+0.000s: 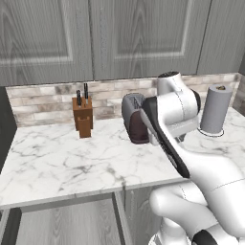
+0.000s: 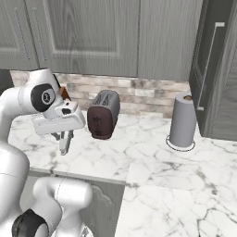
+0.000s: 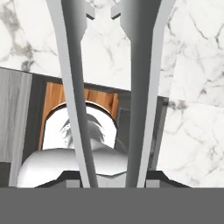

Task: Take the tongs from the drawer on the left and place them on the dining counter next to the tray containing the hot dog.

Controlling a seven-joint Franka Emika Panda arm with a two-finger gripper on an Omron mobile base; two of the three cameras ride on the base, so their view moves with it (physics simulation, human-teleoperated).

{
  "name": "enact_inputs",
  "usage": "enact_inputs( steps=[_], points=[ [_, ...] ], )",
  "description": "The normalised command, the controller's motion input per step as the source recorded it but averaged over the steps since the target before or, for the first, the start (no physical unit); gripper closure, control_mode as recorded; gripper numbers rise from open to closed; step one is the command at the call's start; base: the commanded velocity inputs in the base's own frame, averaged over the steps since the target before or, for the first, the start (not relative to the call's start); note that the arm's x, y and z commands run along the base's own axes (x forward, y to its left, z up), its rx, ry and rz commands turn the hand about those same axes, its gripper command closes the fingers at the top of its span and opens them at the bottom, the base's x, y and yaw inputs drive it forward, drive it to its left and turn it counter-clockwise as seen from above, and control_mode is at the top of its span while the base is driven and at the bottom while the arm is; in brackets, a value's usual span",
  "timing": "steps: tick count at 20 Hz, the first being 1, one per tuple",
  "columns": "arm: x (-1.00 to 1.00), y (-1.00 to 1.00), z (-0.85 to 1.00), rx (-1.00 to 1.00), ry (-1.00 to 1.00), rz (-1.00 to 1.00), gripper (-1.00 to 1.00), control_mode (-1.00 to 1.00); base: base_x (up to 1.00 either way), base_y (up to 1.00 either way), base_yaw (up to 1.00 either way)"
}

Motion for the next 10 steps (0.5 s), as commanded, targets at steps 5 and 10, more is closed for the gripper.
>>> enact_inputs(
  steps=[5, 10],
  points=[
    [0.0, -0.09, 0.0, 0.0, -0.08, -0.13, 1.0, -1.0, 0.0, 0.0, 0.0],
    [0.0, -0.31, 0.0, 0.0, -0.01, -0.05, 1.0, -1.0, 0.0, 0.0, 0.0]
  ],
)
